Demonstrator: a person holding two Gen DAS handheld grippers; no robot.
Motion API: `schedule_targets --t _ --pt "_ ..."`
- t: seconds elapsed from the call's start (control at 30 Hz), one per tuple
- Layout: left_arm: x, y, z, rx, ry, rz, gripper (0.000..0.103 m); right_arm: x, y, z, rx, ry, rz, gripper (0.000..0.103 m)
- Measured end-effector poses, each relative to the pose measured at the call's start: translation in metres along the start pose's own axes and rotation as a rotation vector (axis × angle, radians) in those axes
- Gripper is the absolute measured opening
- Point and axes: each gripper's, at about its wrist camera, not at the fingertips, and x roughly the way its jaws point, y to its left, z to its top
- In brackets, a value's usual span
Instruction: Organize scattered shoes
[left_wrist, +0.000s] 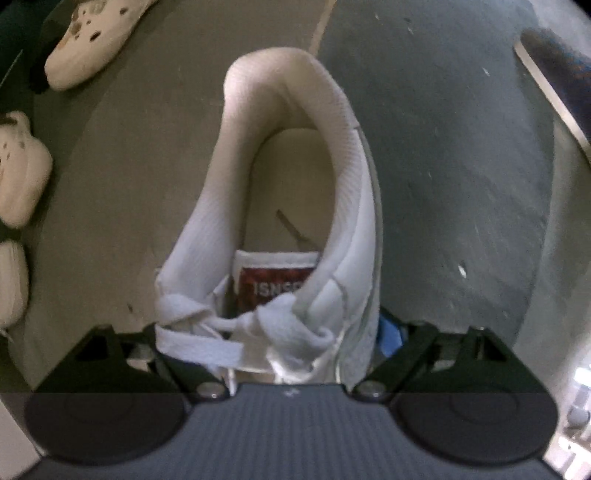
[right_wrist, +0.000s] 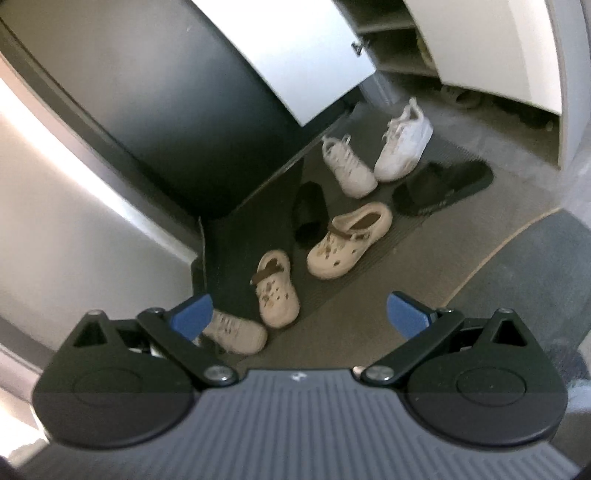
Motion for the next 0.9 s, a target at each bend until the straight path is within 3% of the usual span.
schedule_targets --t 0.07,0.13,0.17,0.23,0.4,0.53,0.6,0.77,0.9 --pt "-0.003 0.004 -0.003 -0.022 0.032 -0.015 0.092 0.009 0.004 -0.009 0.008 0.038 0.0 0.103" --pt "-0.013 0.007 -0.004 0.006 0.133 -0.025 0.092 0.013 0.006 -0.014 0.019 0.053 -0.005 0.103" --pt "-0.021 0.006 -0.003 0.03 0.131 -0.009 0.092 0.014 0.007 -0.015 0.022 0.057 -0.008 0.103" --pt "-0.042 0.007 0.0 0.029 0.088 0.045 0.095 0.02 0.014 -0.02 0.015 0.066 -0.006 0.103" --pt "-0.085 0.017 0.011 -0.027 0.056 0.063 0.097 0.021 0.021 -0.022 -0.011 0.054 -0.02 0.103" --pt "-0.133 0.035 0.033 -0.062 0.002 0.223 0.096 0.007 0.017 -0.019 -0.003 -0.008 -0.007 0.103" --pt "-0.177 0.058 0.049 -0.163 -0.087 0.269 0.097 -0.002 0.013 -0.015 0.005 -0.05 -0.012 0.103" --pt "-0.233 0.066 0.061 -0.218 -0.162 0.343 0.097 -0.027 -0.005 -0.003 0.029 -0.145 -0.044 0.103" --pt "-0.253 0.063 0.077 -0.241 -0.202 0.342 0.097 -0.041 -0.012 -0.002 0.013 -0.197 -0.067 0.103"
